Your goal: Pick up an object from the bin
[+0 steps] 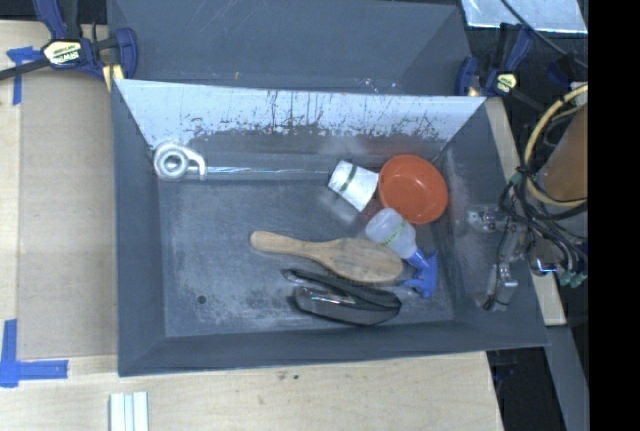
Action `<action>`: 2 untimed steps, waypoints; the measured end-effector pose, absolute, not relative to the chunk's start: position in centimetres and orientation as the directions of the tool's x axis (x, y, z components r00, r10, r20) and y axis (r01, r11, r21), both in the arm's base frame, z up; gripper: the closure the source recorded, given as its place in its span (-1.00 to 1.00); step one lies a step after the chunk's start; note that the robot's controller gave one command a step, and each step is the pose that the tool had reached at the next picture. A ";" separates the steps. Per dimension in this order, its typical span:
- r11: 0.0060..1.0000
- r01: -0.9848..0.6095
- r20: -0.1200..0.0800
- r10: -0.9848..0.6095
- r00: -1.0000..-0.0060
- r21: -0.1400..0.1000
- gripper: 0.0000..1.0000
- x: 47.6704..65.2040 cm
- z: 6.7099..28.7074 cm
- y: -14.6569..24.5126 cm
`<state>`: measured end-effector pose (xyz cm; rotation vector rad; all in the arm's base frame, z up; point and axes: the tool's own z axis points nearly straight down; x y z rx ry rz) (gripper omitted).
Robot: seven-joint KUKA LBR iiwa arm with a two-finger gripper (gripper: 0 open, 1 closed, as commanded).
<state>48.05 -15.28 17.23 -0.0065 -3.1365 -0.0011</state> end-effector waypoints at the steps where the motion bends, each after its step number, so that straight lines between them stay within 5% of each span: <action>1: 1.000 0.000 -0.003 0.000 -1.000 -0.001 -1.00 48.3 17.6 -15.2; 2: 0.948 0.318 -0.003 0.318 -0.948 0.000 -1.00 50.9 7.4 -14.7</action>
Offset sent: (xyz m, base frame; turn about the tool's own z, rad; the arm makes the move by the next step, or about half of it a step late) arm 0.0283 0.0067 -0.1023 0.3291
